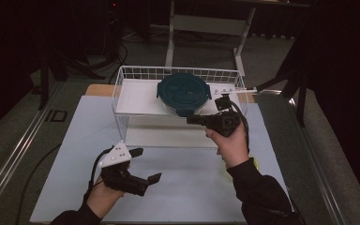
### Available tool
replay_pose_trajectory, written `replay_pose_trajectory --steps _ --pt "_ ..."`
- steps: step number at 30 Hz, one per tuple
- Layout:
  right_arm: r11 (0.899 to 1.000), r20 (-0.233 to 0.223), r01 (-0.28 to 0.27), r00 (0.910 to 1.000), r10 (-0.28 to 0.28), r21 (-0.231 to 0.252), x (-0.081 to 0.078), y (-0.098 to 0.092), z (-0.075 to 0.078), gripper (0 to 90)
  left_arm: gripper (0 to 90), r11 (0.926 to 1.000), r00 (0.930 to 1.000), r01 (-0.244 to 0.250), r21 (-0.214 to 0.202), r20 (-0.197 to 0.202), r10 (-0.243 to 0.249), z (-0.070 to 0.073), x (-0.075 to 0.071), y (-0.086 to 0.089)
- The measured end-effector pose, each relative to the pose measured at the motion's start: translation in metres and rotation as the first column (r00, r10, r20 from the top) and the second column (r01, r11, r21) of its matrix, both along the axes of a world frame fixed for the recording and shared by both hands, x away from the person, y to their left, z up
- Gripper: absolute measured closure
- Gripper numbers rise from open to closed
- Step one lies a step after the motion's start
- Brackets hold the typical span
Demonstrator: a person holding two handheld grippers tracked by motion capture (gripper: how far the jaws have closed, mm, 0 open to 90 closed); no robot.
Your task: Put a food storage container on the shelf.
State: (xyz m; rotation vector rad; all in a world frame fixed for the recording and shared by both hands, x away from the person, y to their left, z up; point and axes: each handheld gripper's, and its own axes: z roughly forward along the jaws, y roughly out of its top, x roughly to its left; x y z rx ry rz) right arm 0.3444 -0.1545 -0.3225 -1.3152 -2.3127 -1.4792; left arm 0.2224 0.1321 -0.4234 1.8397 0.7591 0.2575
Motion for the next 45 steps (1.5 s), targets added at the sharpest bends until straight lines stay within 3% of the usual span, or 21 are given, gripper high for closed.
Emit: replay_pose_trajectory --steps 6,12,16,26,29,33,37,40,43,45 --pt "1.000 -0.014 0.016 0.9998 -0.016 0.008 0.008 0.005 -0.004 89.9 0.0 0.9993 0.9991 -0.030 -0.024 0.028 0.031 -0.022 -0.013 0.000" --pt "1.000 -0.012 0.026 0.9996 -0.026 0.001 0.015 0.009 -0.002 89.9 0.0 0.9978 0.9970 -0.054 -0.038 0.054 0.056 -0.036 -0.016 0.004" --pt "0.999 -0.008 0.038 0.9993 -0.038 0.003 0.022 0.011 -0.003 89.9 0.0 0.9975 0.9957 -0.064 -0.031 0.065 0.065 -0.040 -0.015 0.005" --pt "0.999 -0.015 0.047 0.9988 -0.046 0.018 0.033 0.011 -0.005 89.2 0.0 0.9992 0.9972 -0.031 -0.025 0.067 0.032 -0.045 -0.015 0.001" --pt "0.999 -0.033 0.004 0.9995 -0.003 0.038 0.028 0.011 -0.008 82.3 0.0 0.9994 0.9978 -0.026 -0.024 0.060 0.027 -0.047 -0.014 0.002" --pt "0.999 -0.009 -0.022 0.9997 0.023 0.029 0.013 0.009 -0.013 72.9 0.0 0.9996 0.9985 -0.007 -0.029 0.054 0.008 -0.048 -0.015 0.005" --pt "0.999 0.034 -0.036 0.9988 0.034 0.039 -0.003 0.000 -0.015 56.5 0.0 0.9995 0.9971 0.001 -0.031 0.076 0.002 -0.047 -0.018 0.009" --pt "0.999 0.095 -0.033 0.9950 0.032 0.008 -0.016 -0.009 -0.016 42.9 0.0 0.9995 0.9958 -0.004 -0.031 0.091 0.007 -0.046 -0.020 0.013" --pt "1.000 0.123 -0.022 0.9921 0.022 0.004 -0.030 -0.021 -0.022 26.9 0.0 0.9995 0.9963 -0.002 -0.030 0.086 0.004 -0.047 -0.021 0.018" --pt "0.998 0.122 -0.061 0.9909 0.059 0.020 -0.036 -0.029 -0.029 19.0 0.0 0.9997 0.9965 0.000 -0.023 0.083 0.002 -0.049 -0.021 0.021"
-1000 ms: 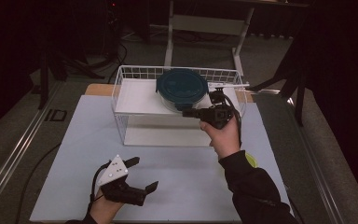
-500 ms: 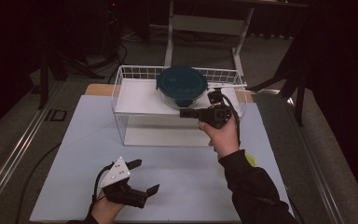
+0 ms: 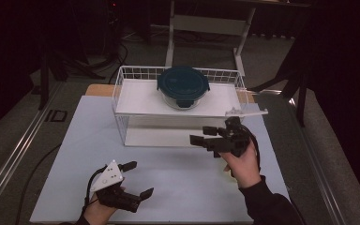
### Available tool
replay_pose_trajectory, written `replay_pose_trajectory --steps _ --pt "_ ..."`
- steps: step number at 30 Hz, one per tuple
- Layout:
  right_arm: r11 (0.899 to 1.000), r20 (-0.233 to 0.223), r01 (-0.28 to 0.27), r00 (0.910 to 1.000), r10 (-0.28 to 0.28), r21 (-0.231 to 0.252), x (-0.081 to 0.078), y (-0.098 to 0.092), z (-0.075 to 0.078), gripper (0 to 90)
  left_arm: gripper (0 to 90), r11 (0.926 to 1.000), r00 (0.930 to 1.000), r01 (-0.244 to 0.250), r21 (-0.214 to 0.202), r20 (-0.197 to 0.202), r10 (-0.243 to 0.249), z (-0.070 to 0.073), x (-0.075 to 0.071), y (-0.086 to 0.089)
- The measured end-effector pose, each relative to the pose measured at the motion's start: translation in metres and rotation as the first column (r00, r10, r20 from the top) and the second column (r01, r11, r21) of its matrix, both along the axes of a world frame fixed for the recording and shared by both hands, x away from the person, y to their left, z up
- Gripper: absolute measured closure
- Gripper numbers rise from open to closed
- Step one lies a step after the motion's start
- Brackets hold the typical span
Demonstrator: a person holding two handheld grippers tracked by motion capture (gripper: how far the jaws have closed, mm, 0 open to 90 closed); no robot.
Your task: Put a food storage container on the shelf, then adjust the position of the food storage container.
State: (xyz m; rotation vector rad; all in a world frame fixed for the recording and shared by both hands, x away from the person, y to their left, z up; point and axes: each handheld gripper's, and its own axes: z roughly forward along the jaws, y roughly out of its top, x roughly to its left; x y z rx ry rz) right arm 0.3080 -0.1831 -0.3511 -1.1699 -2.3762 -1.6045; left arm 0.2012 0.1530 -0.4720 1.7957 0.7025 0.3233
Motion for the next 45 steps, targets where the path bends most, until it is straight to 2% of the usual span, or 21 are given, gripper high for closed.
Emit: replay_pose_trajectory --steps 3,5,6,9,11,13,15,17,19,20,22,23,25,27,31,33,35,38,40,43,45 --pt "1.000 -0.002 0.017 0.9999 -0.017 -0.004 -0.009 -0.014 -0.010 20.2 0.0 1.0000 0.9999 -0.008 -0.004 -0.011 0.008 -0.004 -0.002 0.004" --pt "1.000 0.041 0.029 0.9987 -0.029 0.006 -0.017 -0.026 -0.018 19.4 0.0 0.9999 0.9998 -0.014 -0.006 -0.013 0.014 -0.007 -0.003 0.006" --pt "1.000 0.064 0.030 0.9975 -0.029 -0.006 -0.020 -0.033 -0.021 16.8 0.0 0.9999 0.9999 -0.012 -0.011 -0.012 0.012 -0.008 -0.003 0.006" --pt "0.999 0.092 0.033 0.9952 -0.033 0.005 -0.028 -0.048 -0.029 14.5 0.0 0.9997 0.9998 -0.019 -0.017 -0.001 0.019 -0.011 -0.003 0.006" --pt "0.999 0.108 0.046 0.9931 -0.045 -0.006 -0.033 -0.057 -0.033 14.5 0.0 0.9995 0.9997 -0.022 -0.021 0.003 0.022 -0.012 -0.002 0.006" --pt "0.998 0.111 0.062 0.9920 -0.060 -0.016 -0.037 -0.067 -0.038 14.0 0.0 0.9994 0.9997 -0.024 -0.026 -0.002 0.024 -0.014 -0.002 0.006" --pt "0.996 0.074 0.085 0.9937 -0.084 -0.014 -0.040 -0.079 -0.043 13.8 0.0 0.9993 0.9997 -0.026 -0.027 -0.006 0.025 -0.016 -0.003 0.005" --pt "0.994 0.062 0.107 0.9925 -0.106 -0.014 -0.042 -0.092 -0.049 14.1 0.0 0.9997 0.9999 -0.013 -0.019 -0.002 0.013 -0.017 -0.004 0.004" --pt "0.991 0.065 0.130 0.9898 -0.127 -0.044 -0.043 -0.103 -0.055 18.3 0.0 0.9998 1.0000 -0.009 -0.020 0.005 0.009 -0.017 -0.004 0.004" --pt "0.987 0.071 0.151 0.9867 -0.147 -0.061 -0.044 -0.111 -0.060 24.2 0.0 0.9997 1.0000 -0.004 -0.024 0.006 0.005 -0.016 -0.004 0.004" --pt "0.984 0.074 0.161 0.9851 -0.156 -0.074 -0.045 -0.116 -0.062 26.3 0.0 0.9997 0.9999 -0.003 -0.023 0.014 0.003 -0.015 -0.005 0.004" --pt "0.977 0.065 0.194 0.9799 -0.189 -0.088 -0.045 -0.130 -0.070 34.0 0.0 0.9996 0.9999 -0.001 -0.029 0.017 0.002 -0.015 -0.005 0.003" --pt "0.968 0.069 0.227 0.9729 -0.221 -0.110 -0.045 -0.138 -0.076 41.0 0.0 0.9992 0.9998 0.003 -0.039 0.020 -0.002 -0.015 -0.005 0.004" --pt "0.961 0.064 0.247 0.9684 -0.241 -0.126 -0.045 -0.148 -0.083 54.7 0.0 0.9989 0.9996 0.005 -0.046 0.028 -0.004 -0.014 -0.005 0.004" --pt "0.945 0.043 0.289 0.9574 -0.285 -0.156 -0.042 -0.163 -0.094 67.0 0.0 0.9989 0.9994 0.004 -0.048 0.034 -0.002 -0.014 -0.005 0.005" --pt "0.942 0.038 0.296 0.9551 -0.294 -0.155 -0.041 -0.167 -0.097 70.2 0.0 0.9988 0.9995 0.004 -0.049 0.033 -0.003 -0.014 -0.005 0.005" --pt "0.931 0.028 0.325 0.9453 -0.325 -0.168 -0.040 -0.179 -0.104 80.7 0.0 0.9987 0.9993 0.006 -0.052 0.037 -0.004 -0.014 -0.006 0.005" --pt "0.918 0.026 0.346 0.9374 -0.347 -0.196 -0.040 -0.188 -0.111 89.6 0.0 0.9982 0.9990 0.007 -0.060 0.045 -0.004 -0.013 -0.006 0.006" --pt "0.904 0.034 0.368 0.9284 -0.370 -0.215 -0.040 -0.193 -0.116 89.8 0.0 0.9981 0.9988 0.006 -0.062 0.048 -0.003 -0.012 -0.006 0.006" --pt "0.890 0.017 0.395 0.9155 -0.402 -0.227 -0.037 -0.202 -0.127 89.9 0.0 0.9974 0.9987 -0.003 -0.072 0.051 0.007 -0.012 -0.007 0.006" --pt "0.886 0.012 0.400 0.9126 -0.409 -0.236 -0.036 -0.204 -0.130 90.0 0.0 0.9978 0.9986 0.006 -0.067 0.054 -0.002 -0.012 -0.007 0.005"
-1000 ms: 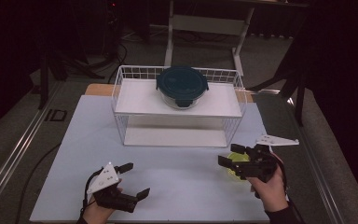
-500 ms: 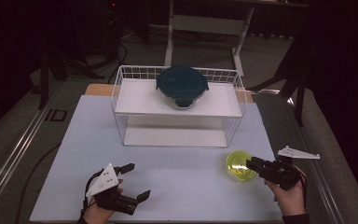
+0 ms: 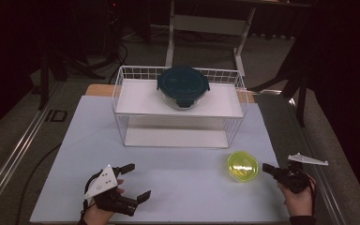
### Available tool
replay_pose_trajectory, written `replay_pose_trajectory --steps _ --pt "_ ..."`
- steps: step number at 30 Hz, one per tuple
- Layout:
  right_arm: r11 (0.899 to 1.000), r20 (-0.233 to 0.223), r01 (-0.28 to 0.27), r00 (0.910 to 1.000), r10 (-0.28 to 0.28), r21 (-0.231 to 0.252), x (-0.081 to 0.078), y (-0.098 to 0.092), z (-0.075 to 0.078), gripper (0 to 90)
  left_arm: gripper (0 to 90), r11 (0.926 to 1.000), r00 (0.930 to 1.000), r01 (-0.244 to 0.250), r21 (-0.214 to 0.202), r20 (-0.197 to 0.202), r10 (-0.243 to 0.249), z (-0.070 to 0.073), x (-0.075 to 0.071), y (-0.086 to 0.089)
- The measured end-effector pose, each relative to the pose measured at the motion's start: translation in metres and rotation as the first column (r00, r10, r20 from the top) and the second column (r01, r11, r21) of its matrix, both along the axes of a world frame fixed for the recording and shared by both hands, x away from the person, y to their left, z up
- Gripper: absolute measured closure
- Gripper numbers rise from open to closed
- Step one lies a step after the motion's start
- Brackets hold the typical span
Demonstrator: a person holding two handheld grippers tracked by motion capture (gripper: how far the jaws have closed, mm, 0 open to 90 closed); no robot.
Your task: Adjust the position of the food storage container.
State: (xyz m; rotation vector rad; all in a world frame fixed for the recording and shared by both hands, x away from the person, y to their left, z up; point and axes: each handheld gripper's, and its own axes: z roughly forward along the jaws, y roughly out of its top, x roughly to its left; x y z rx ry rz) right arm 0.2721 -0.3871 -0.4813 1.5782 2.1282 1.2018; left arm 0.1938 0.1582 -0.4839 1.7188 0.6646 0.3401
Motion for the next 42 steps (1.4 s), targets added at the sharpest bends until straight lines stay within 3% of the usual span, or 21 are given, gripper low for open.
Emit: replay_pose_trajectory --steps 6,12,33,38,42 --pt "1.000 -0.043 0.004 0.9991 -0.005 -0.010 0.006 -0.001 -0.018 90.0 0.0 0.9999 1.0000 0.007 0.011 0.004 -0.007 -0.001 0.000 -0.002" --pt "1.000 -0.075 -0.006 0.9972 0.007 0.011 0.008 0.005 -0.031 90.0 0.0 0.9998 0.9998 0.018 0.012 -0.002 -0.018 -0.003 -0.001 -0.003" --pt "0.994 -0.122 -0.095 0.9875 0.100 0.052 0.011 0.034 -0.039 90.0 0.0 0.9997 0.9998 0.018 0.014 0.000 -0.018 -0.003 0.000 -0.004" --pt "0.994 -0.134 -0.108 0.9847 0.111 0.035 0.014 0.038 -0.041 90.0 0.0 0.9998 0.9998 0.017 0.009 -0.007 -0.017 -0.004 0.001 -0.003" --pt "0.996 -0.126 -0.088 0.9880 0.090 0.015 0.020 0.035 -0.039 90.0 0.0 0.9998 0.9998 0.017 0.010 -0.006 -0.017 -0.004 0.001 -0.003"
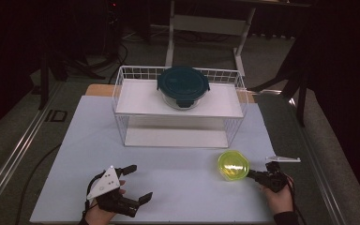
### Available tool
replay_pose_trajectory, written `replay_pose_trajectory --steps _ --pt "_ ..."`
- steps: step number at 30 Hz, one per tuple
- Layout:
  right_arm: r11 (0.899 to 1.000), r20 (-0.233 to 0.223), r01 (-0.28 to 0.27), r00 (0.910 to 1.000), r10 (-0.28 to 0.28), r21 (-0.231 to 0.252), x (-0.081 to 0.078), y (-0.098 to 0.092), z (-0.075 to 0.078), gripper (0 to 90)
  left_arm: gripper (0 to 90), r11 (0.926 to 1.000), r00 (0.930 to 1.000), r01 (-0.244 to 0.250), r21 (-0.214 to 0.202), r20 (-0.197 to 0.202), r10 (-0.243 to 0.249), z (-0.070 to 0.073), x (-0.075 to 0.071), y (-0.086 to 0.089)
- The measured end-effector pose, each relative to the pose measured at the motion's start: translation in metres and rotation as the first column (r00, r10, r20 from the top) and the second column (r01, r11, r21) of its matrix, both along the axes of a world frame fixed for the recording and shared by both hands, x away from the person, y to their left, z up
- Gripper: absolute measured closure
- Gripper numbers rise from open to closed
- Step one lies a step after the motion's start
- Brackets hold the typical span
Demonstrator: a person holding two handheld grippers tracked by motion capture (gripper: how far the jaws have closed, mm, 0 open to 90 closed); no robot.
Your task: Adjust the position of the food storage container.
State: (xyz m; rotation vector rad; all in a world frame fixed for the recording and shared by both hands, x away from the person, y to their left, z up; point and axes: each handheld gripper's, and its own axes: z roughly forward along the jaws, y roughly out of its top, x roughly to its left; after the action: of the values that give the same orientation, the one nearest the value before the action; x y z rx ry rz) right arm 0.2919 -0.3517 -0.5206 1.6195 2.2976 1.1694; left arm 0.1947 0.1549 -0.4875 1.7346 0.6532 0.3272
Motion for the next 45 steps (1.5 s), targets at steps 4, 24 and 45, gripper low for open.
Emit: replay_pose_trajectory --steps 4,24,45 --pt "1.000 0.005 0.022 0.9997 -0.022 -0.005 0.010 -0.003 0.002 90.0 0.0 1.0000 1.0000 -0.001 -0.002 -0.001 0.001 0.000 0.001 0.000" --pt "0.996 -0.010 -0.082 0.9965 0.082 0.019 0.014 0.032 0.003 90.0 0.0 0.9999 1.0000 0.009 0.006 0.000 -0.009 0.000 0.000 -0.002" --pt "0.992 -0.038 -0.121 0.9917 0.123 0.047 0.014 0.049 0.000 90.0 0.0 1.0000 1.0000 0.008 0.002 0.002 -0.008 0.000 0.000 0.000"
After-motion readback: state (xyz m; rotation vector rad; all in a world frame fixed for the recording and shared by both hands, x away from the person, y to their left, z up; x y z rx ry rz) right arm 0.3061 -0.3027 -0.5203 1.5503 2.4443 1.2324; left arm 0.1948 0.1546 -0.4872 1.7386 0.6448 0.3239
